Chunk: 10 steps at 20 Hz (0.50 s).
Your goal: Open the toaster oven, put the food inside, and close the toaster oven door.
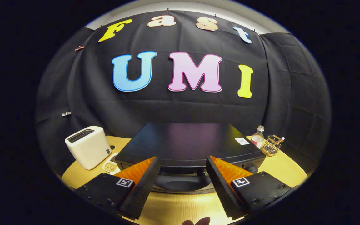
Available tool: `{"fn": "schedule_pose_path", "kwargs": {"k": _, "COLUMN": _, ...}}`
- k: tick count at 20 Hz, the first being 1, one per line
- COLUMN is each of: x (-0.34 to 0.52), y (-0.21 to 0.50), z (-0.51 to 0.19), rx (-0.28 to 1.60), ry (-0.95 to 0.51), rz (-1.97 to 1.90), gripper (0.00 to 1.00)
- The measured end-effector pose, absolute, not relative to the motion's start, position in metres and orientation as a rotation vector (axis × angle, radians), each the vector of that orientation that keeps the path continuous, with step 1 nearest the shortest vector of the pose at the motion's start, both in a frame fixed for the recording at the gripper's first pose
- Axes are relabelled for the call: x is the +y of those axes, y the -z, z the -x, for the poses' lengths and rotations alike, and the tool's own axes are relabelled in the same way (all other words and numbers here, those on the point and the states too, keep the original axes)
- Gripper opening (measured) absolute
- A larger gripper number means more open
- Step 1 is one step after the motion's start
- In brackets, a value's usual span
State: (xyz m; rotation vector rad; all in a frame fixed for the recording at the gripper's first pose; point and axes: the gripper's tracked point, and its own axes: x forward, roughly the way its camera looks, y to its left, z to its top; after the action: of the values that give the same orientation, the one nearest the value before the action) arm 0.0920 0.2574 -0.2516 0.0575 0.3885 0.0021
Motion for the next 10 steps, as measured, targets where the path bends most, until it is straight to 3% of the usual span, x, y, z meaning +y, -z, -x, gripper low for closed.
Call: {"fn": "schedule_pose_path", "kwargs": {"k": 10, "x": 0.259, "y": 0.267, "z": -0.065, "rx": 0.397, "ry": 0.001, "rz": -0.088, "gripper": 0.99}}
